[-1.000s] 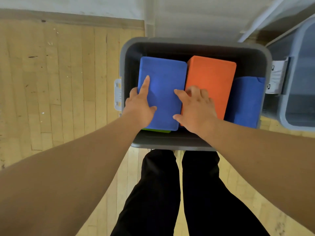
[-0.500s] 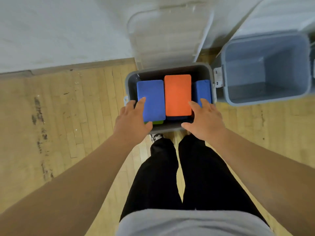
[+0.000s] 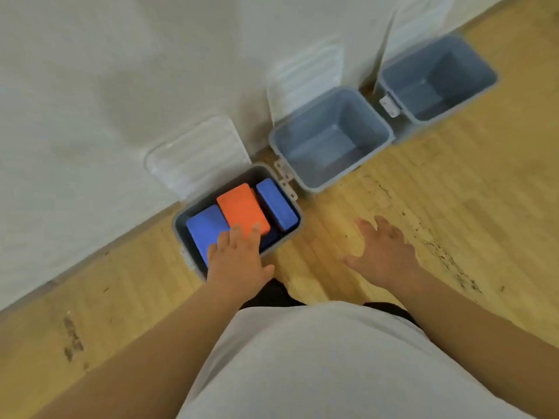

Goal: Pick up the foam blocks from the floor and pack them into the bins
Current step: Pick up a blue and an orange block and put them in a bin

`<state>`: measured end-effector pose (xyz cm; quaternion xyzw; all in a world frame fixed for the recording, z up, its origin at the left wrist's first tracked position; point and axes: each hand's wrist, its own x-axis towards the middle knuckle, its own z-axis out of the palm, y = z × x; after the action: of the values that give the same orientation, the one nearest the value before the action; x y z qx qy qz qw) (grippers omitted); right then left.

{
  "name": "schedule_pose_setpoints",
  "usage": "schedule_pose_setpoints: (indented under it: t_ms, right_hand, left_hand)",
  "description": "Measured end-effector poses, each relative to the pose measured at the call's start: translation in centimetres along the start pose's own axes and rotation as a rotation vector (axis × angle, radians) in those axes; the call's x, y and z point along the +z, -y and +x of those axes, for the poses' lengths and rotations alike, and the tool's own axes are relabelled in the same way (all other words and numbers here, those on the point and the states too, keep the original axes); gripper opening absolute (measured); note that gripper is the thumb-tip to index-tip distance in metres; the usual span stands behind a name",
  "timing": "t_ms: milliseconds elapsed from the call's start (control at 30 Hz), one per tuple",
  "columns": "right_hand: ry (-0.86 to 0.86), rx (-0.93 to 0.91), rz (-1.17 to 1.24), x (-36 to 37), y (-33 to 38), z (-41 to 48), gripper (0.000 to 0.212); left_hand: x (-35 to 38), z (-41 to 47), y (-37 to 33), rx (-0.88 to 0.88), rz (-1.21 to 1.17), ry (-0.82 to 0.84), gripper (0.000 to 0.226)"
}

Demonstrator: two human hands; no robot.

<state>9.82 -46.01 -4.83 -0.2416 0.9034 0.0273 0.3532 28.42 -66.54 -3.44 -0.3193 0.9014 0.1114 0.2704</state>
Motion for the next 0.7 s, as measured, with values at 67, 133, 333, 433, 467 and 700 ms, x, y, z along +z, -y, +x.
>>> schedule_pose_setpoints:
  t_ms: [67, 133, 333, 433, 467, 700]
  right_hand:
    - [-0.024, 0.047, 0.052, 0.0, -5.8, -2.3, 0.095]
    - [-0.052, 0.092, 0.085, 0.3, -12.7, -4.8, 0.094]
    - [-0.123, 0.406, 0.268, 2.8, -33.9, -14.3, 0.092]
    - [-0.169, 0.614, 0.438, 5.1, -41.4, -20.4, 0.093]
    - [-0.189, 0.68, 0.502, 6.0, -43.3, -22.4, 0.093]
    - [-0.301, 1.052, 0.849, 12.1, -50.8, -32.9, 0.096]
  left_hand:
    - [-0.5, 0.2, -5.9, 0.088, 0.059, -0.029, 0.094]
    - [-0.6, -0.2, -12.9, 0.172, 0.116, -0.056, 0.094]
    - [0.7, -3.2, -35.7, 0.525, 0.231, -0.047, 0.091]
    - [1.1, -5.7, -46.0, 0.729, 0.306, -0.037, 0.093]
    - [1.2, -6.8, -49.1, 0.797, 0.33, -0.034, 0.093]
    - [2.3, -13.5, -67.3, 1.187, 0.589, -0.064, 0.094]
